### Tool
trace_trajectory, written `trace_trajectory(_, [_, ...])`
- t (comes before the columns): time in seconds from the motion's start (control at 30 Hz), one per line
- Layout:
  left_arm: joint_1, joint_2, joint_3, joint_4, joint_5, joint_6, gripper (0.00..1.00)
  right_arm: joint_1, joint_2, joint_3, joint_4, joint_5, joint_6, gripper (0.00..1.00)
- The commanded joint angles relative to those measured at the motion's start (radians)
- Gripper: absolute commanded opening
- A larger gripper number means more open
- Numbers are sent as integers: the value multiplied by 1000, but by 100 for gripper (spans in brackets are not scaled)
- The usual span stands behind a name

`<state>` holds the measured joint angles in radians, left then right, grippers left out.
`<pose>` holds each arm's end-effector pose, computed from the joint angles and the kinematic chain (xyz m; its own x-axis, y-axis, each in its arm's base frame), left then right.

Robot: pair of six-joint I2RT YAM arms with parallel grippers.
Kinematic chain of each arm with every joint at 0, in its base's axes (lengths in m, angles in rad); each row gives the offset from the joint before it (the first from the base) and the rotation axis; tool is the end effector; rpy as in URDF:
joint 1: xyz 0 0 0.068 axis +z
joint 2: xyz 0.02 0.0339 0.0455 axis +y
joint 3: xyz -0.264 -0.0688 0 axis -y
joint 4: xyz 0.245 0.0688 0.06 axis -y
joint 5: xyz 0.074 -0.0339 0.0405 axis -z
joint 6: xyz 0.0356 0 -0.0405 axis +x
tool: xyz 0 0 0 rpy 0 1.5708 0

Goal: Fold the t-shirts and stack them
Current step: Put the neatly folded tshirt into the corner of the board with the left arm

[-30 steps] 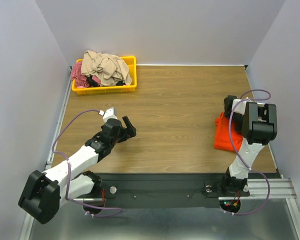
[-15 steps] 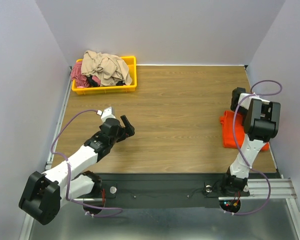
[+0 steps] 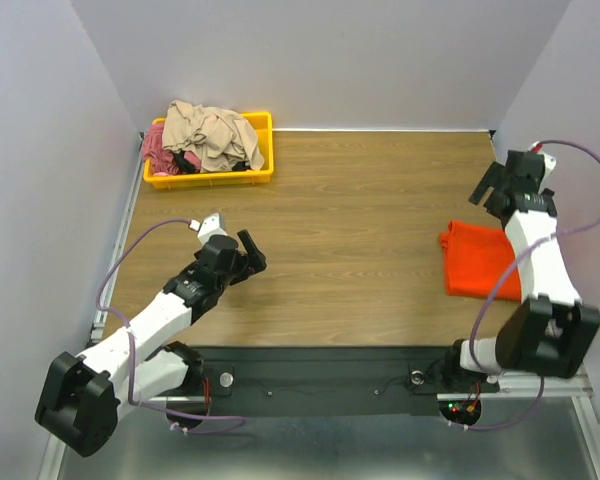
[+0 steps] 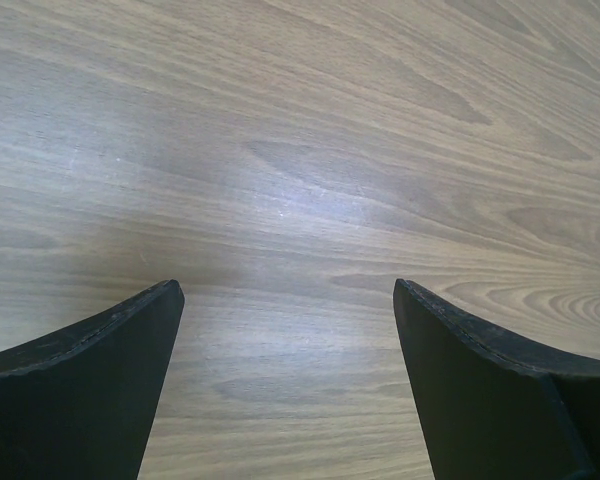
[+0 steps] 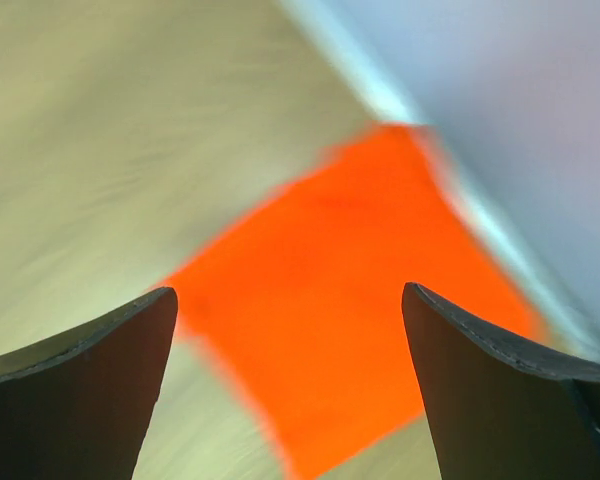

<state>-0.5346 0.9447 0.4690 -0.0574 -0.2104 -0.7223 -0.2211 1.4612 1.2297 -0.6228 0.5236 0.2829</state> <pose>0.1796 -0.0977 0.2133 -0.5552 -0.4226 -0.7163 -0.0314 0.8713 -0.4897 0.3007 -0.0858 0.2990 -0.5641 0.3746 -0.7359 0.6954 0.6960 -0.1787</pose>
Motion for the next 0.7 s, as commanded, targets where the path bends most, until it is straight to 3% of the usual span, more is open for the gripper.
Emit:
trace_trajectory(0.0, [5,-35,91,-74,-52,-14,99,14,-183,-152,239,-681,7,100])
trace_trajectory(0.33, [5,-90,120,-122,-106,-68,99,354,-487,-548,371,-708,156,100])
trace_trajectory(0.67, [5,-153,135,-186,-193,-108,99,370,-693,-654,416,-657,212,100])
